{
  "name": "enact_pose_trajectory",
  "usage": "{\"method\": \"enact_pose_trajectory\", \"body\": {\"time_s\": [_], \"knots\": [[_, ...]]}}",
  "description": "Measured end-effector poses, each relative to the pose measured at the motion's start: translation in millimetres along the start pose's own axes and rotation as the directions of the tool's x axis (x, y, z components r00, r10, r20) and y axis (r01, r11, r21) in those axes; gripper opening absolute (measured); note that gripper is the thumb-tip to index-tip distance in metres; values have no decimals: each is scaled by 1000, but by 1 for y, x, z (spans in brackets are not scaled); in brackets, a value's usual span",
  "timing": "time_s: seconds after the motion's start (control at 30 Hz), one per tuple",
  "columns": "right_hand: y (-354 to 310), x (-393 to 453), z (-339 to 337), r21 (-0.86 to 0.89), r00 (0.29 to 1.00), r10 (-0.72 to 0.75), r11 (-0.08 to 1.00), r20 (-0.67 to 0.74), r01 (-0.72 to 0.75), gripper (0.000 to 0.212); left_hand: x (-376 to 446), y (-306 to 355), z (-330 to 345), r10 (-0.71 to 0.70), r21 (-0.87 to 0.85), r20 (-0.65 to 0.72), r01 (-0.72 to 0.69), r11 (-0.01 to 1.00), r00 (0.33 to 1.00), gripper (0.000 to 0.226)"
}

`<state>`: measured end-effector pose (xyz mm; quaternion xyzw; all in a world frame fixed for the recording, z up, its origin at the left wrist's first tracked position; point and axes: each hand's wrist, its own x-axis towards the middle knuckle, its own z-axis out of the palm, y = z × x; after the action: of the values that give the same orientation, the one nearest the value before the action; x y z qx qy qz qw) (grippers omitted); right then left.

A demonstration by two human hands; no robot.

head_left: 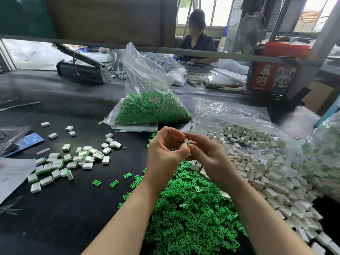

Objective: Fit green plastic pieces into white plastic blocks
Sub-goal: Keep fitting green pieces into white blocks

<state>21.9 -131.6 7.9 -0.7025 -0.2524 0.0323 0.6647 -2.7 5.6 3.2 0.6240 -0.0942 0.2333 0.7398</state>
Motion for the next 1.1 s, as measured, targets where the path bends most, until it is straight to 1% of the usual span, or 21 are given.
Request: {"method": "enact_pose_trajectory", "body": {"time_s": [0.2,0.37,0.5,0.67,0.87,1.1], "knots": [[2,0,0,-46,998,-58,997,-17,57,32,0,-4,1,21,-8,-7,-21,1000,1000,20],[4,0,0,-44,997,-68,997,-23,67,29,0,-6,3,9,-47,-9,-9,999,1000,20],[3,0,1,0,997,-73,997,-28,73,28,0,-6,3,15,-31,-5,-15,999,1000,20],[4,1,1,-28,995,-95,995,-21,95,28,0,-6,4,5,-51,-24,-6,999,1000,20],[6,1,0,-47,995,-95,994,-24,94,28,-1,-5,6,4,-67,-27,-6,998,1000,20],[7,1,0,-30,996,-82,996,-22,82,27,-1,-5,6,-3,-78,-23,2,997,1000,20]]}}
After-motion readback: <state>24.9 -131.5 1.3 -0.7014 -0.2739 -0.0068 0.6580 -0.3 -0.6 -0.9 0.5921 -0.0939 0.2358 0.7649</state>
